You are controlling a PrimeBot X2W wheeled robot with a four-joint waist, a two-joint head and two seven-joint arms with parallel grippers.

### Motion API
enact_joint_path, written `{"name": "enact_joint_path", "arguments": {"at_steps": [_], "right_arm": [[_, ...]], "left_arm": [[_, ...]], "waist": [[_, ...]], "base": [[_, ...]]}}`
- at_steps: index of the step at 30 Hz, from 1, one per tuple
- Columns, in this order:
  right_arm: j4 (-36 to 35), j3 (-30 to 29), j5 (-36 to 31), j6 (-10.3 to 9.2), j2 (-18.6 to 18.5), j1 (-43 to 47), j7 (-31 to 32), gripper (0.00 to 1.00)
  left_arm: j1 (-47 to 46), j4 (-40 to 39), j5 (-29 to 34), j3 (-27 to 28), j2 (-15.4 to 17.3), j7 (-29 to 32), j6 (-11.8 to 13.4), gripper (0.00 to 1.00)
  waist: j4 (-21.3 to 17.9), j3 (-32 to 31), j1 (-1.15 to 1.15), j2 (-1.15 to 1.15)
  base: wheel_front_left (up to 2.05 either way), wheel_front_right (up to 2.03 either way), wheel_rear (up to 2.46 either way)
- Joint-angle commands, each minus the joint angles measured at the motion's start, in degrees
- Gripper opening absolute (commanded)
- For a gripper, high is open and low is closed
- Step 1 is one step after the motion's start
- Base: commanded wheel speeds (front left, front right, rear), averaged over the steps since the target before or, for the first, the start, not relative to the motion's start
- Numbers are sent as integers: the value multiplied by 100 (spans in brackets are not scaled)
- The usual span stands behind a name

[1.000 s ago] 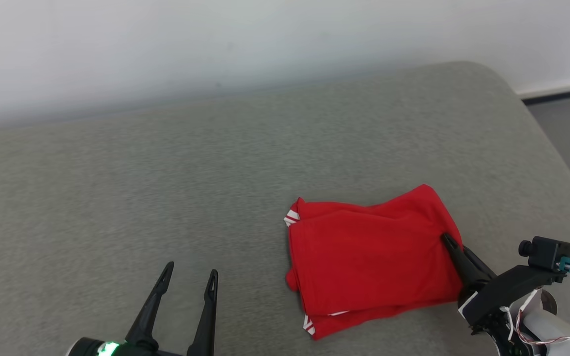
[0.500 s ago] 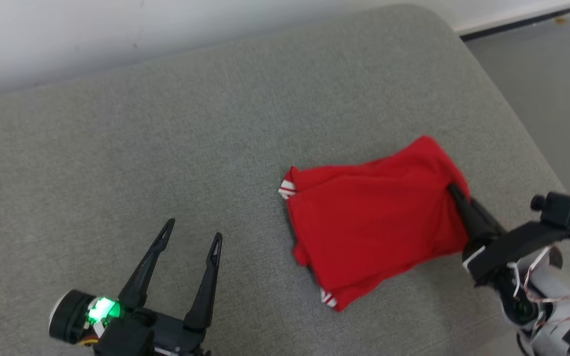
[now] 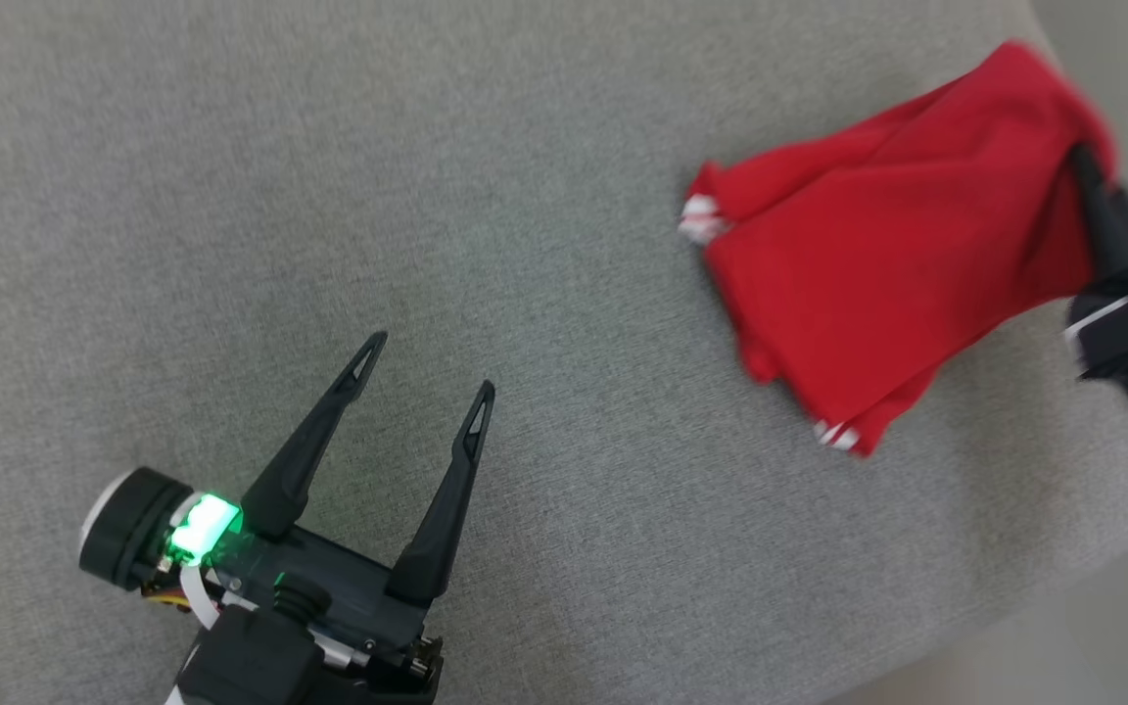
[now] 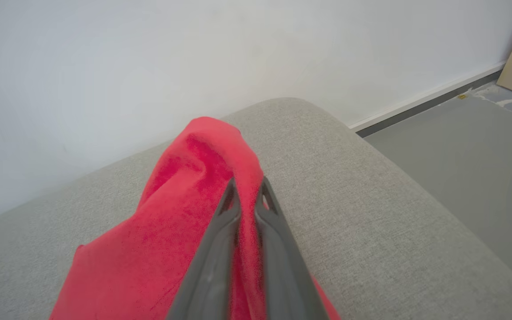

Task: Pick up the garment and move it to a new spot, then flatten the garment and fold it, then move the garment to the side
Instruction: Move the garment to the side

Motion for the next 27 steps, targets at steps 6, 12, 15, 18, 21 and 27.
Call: {"name": "enact_joint_path", "arguments": {"at_steps": [6, 12, 15, 18, 21, 27], "right_arm": [[310, -355, -153, -11, -237, -307, -28, 0], [781, -660, -158, -11, -413, -440, -29, 0], [1017, -740, -191, -11, -473, -436, -28, 0], [1294, -700, -209, -11, -471, -429, -14, 0], [2096, -791, -305, -11, -329, -584, -21, 100], [2187, -1421, -1291, -11, -79, -711, -25, 100]], "left_arm": [[-143, -370, 67, -72, 142, 178, 5, 100], [-225, -551, 56, -134, 262, 334, 5, 100], [-236, -598, 42, -164, 291, 360, 5, 100], [-234, -613, 28, -178, 305, 376, 20, 100], [-246, -545, -11, -216, 265, 324, 47, 100], [-71, -266, -171, -159, 132, 151, 214, 100]], "waist": [[68, 456, -1, -1], [142, 587, -1, -1], [204, 618, -1, -1], [279, 633, -1, -1], [426, 525, -1, -1], [636, 106, -1, -1]], "base": [[0, 0, 0], [0, 0, 0], [0, 0, 0], [0, 0, 0], [0, 0, 0], [0, 0, 0]]}}
